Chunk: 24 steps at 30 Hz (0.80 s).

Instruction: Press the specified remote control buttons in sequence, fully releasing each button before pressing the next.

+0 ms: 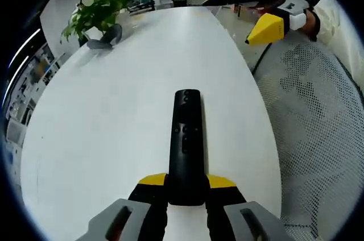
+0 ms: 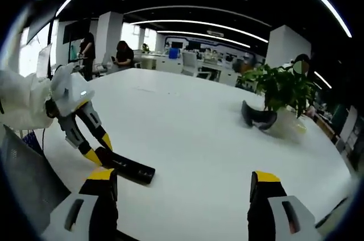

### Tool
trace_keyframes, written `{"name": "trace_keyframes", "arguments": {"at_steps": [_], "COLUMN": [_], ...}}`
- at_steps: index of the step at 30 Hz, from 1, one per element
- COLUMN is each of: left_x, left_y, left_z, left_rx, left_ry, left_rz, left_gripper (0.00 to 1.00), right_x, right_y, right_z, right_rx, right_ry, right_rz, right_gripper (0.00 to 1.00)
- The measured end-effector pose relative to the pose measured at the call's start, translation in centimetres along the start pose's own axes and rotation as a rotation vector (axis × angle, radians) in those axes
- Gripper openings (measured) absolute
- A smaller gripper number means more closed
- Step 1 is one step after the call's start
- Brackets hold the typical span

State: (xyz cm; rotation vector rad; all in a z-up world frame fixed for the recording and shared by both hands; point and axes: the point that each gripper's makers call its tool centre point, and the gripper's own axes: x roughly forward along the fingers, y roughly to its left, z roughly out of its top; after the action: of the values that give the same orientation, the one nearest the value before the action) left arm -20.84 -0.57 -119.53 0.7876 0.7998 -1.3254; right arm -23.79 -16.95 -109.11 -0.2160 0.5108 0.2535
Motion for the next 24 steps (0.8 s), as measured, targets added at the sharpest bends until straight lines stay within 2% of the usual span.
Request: {"name": "trace_keyframes", "arguments": {"at_steps": [14, 21, 24], "left_x": [0.2, 0.0, -0.2], "left_y": [4.3, 6.4, 7.5], "left_z": [0.2, -0.2, -0.5], "left_rx": [0.039, 0.032, 0.047], "left_ry": [0.019, 0.031, 0.054], "left_rz": [0.020, 0.032, 0.049], "left_gripper": [0.24, 0.24, 0.24], "right_x": [0.0, 0.1, 0.0], "right_y": [-0.3, -0.3, -0.3], "right_z": [-0.2, -0.2, -0.2], "right_rx": [-0.032, -0.055, -0.060], "right_ry": [0.019, 0.026, 0.023], "right_rz": [-0.029, -0.038, -0.040], "right_gripper": [0.94, 0.93, 0.94]}}
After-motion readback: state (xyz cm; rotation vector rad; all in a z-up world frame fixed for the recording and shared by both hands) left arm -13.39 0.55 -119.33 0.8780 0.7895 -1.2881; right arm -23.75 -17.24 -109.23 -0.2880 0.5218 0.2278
